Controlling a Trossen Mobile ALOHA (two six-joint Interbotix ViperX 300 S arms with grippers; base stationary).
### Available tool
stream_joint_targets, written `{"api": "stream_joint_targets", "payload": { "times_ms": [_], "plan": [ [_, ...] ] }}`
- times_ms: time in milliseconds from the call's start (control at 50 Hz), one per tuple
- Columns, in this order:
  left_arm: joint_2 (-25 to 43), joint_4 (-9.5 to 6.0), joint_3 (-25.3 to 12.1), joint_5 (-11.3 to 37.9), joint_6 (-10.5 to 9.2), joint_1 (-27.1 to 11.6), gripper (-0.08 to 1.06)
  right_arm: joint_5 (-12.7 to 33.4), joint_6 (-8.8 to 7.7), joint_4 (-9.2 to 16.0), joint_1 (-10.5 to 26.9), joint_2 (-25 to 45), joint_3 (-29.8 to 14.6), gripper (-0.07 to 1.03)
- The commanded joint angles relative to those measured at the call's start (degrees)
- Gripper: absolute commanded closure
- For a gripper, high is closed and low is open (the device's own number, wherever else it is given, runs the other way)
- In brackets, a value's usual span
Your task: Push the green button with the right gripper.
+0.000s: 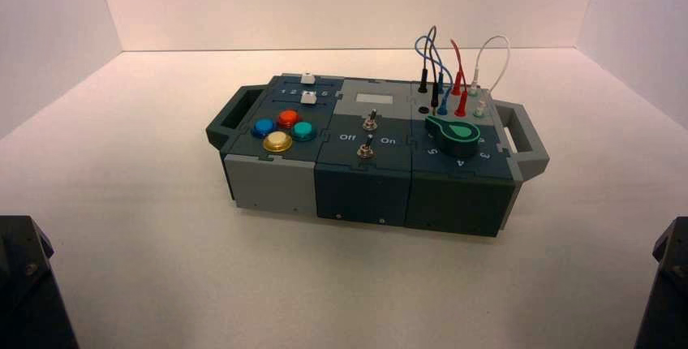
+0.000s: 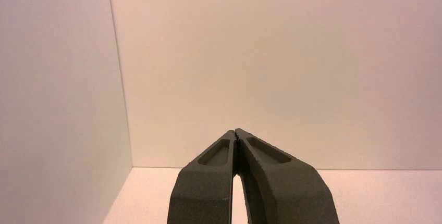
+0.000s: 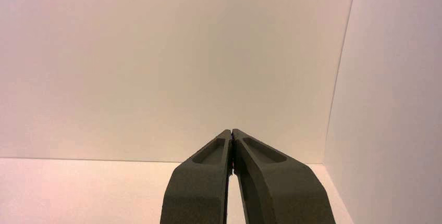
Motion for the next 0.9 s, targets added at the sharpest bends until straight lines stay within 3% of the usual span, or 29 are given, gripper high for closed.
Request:
{"api": "stream_joint_targets", "payload": {
  "times_ms": [20, 280, 460, 680, 740, 900],
  "plan": [
    [-0.1, -0.09, -0.7, 0.4, -0.09, -0.1, 1.01, -0.4, 0.18, 0.1, 0.0, 0.2, -0.8, 0.98],
    [-2.5, -0.09, 0.1, 2.9, -0.09, -0.1, 1.01, -0.4, 0.18, 0.2, 0.2, 0.0, -0.8, 0.98],
    [-6.2, -0.09, -2.6, 11.3, -0.09, -1.1, 1.01, 1.8, 0.18, 0.1, 4.2, 0.1, -2.5, 0.98],
    [-6.3, -0.26, -7.9, 22.1, -0.09, -4.8, 1.01, 8.7, 0.09, 0.1, 9.4, 1.7, -7.0, 0.98],
    [-5.4, -0.35, -9.7, 25.9, 0.09, -8.1, 1.01, 14.0, 0.18, 0.1, 11.3, 2.6, -9.5, 0.98],
    [-2.0, -0.53, -13.1, 34.6, 0.18, -14.9, 1.01, 22.6, 0.09, 0.1, 14.7, 5.7, -14.2, 0.98]
  ]
}}
